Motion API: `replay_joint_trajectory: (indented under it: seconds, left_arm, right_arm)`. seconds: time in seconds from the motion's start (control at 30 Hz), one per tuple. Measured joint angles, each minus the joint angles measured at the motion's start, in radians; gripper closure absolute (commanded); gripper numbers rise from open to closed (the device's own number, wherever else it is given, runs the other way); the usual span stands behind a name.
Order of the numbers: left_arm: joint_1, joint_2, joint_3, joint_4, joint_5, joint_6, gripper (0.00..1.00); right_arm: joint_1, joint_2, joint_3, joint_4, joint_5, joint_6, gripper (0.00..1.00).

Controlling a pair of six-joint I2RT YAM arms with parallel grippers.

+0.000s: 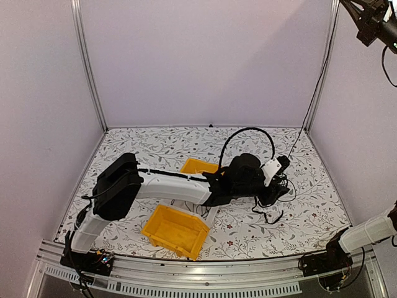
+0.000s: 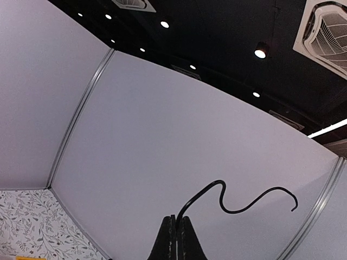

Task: Untangle the cables

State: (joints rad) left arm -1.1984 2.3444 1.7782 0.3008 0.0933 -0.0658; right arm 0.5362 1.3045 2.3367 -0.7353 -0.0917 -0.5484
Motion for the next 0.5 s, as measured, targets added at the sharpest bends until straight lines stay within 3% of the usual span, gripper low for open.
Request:
replay_joint_trajectory:
  seconds: [0.33,0.5]
  left_arm:
    - [0.026,0.075,-0.001,0.002,0.075,-0.114,0.51]
    - [0.028,0.079,-0.024,0.005,0.08,-0.125,0.48]
  right_arm:
    - [0.0,0.039,0.125,0.323,0.069,-0.049,1.0]
    - [0.0,0.037,0.115,0.4,0.095,-0.084,1.0]
